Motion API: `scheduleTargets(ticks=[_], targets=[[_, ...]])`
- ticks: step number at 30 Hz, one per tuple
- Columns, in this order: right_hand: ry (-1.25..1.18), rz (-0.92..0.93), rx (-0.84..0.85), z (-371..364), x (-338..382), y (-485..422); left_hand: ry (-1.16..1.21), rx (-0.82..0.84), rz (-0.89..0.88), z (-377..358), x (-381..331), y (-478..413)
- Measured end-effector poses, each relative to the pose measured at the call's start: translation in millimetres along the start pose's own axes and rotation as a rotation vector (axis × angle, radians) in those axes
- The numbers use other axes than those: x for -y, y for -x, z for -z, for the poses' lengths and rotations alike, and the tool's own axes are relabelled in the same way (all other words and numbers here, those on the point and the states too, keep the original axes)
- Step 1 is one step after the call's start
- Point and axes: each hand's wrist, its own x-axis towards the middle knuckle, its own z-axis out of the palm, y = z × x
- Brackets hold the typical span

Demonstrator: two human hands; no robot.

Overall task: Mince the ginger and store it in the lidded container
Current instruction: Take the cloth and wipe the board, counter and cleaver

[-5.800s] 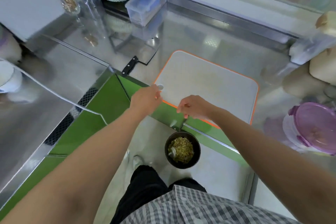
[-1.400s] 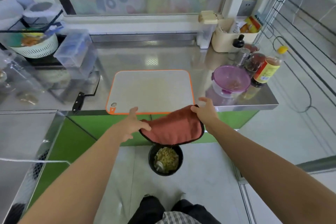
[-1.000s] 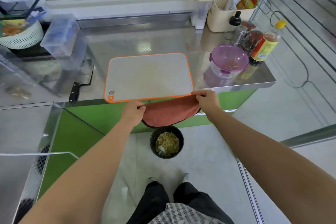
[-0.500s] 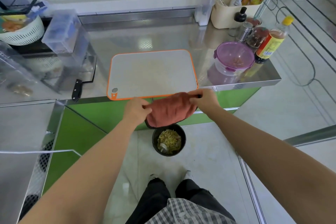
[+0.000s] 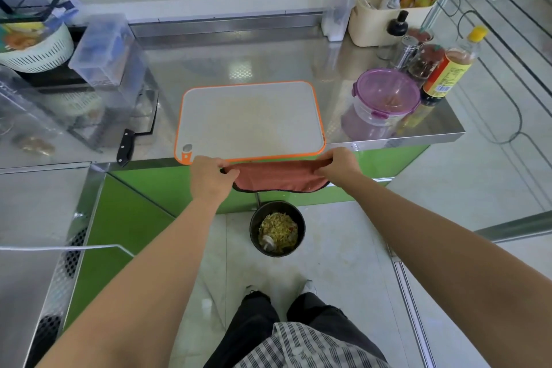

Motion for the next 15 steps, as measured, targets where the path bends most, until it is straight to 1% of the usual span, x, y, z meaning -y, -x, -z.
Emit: scheduleTargets(ticks=[1,3,5,6,7,8,11,12,13,15], targets=[[-0.001,0.007,-0.038,3,-2,-1,0.111,0.023,0.049,2,0,-1],[-0.123,0.064,-0.061,7,-4,-1,0.442,0.098,0.150,7,-3,-1],[-0.375,0.086,0.008,11,-6,-3,0.760,0.177,0.223,10,-9,2],[-0.506,0.043,0.059,10,-9,-5,0.848,0.219,0.267,9,-10,3],[-0.562,-0.024,0.111,10,-12,-4,0.846,0.249,0.312,5,-10,3],[-0.556,-0.078,0.135,9,-16,-5,0.789,0.254,0.352,0,-10,2],[-0.323,-0.138,0.001,-5,-23,-9,0.476,0.158,0.405,-18,-11,-2],[-0.312,-0.135,-0.029,-11,-19,-9,0.406,0.135,0.403,-23,-15,-2],[-0.326,-0.121,-0.028,-16,-13,-8,0.378,0.129,0.390,-25,-23,1],[-0.424,-0.087,0.083,-25,7,0,0.453,0.204,0.317,-32,-46,8]])
